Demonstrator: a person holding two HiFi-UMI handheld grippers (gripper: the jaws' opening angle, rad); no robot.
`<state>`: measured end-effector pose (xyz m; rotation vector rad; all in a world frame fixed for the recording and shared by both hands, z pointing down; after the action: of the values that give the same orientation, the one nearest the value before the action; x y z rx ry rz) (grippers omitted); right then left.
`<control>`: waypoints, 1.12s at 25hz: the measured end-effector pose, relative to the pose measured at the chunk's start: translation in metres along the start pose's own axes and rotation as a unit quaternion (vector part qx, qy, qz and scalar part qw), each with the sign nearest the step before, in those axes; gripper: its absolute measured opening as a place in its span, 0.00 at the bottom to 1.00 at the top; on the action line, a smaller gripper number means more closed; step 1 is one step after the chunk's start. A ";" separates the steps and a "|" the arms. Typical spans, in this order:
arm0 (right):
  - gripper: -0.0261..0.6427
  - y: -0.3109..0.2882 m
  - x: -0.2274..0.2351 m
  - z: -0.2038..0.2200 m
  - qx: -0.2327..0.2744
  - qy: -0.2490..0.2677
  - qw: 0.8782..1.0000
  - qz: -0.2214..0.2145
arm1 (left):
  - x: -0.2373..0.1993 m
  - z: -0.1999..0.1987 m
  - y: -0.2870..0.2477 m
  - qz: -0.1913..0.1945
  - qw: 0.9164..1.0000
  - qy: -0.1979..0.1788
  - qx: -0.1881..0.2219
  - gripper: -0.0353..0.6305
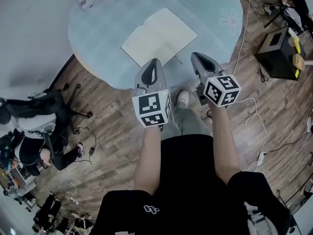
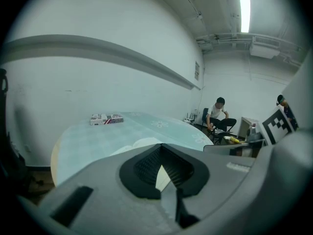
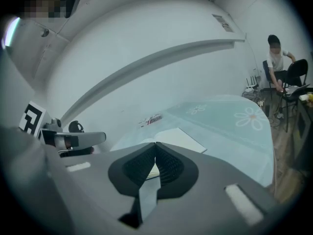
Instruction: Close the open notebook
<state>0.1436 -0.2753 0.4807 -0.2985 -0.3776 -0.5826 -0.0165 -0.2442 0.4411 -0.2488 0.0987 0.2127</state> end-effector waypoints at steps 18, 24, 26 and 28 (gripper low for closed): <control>0.42 -0.054 0.032 0.060 -0.128 -0.116 0.985 0.018 | -0.022 0.026 -0.025 -0.022 0.999 0.012 -0.038 0.06; 0.49 -0.069 0.034 0.072 -0.137 -0.178 0.974 0.035 | -0.033 0.025 -0.023 -0.031 0.998 0.003 -0.046 0.06; 0.49 -0.071 0.036 0.071 -0.132 -0.195 0.971 0.043 | -0.036 0.023 -0.024 -0.032 0.998 0.001 -0.048 0.06; 0.49 -0.075 0.039 0.071 -0.131 -0.211 0.967 0.049 | -0.038 0.020 -0.026 -0.033 0.998 0.000 -0.047 0.06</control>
<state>0.1115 -0.3271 0.5725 -0.6969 -0.6938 -0.4681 -0.0464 -0.2715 0.4715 -0.3459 0.0802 0.1526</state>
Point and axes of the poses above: the fingertips, and each gripper's own axes: y backward along the fingers, x to its right, z out of its underside, the point moved 4 cm from there along y, backward along the fingers, and after that the axes turned 10 degrees about x, right-handed, at the moved point
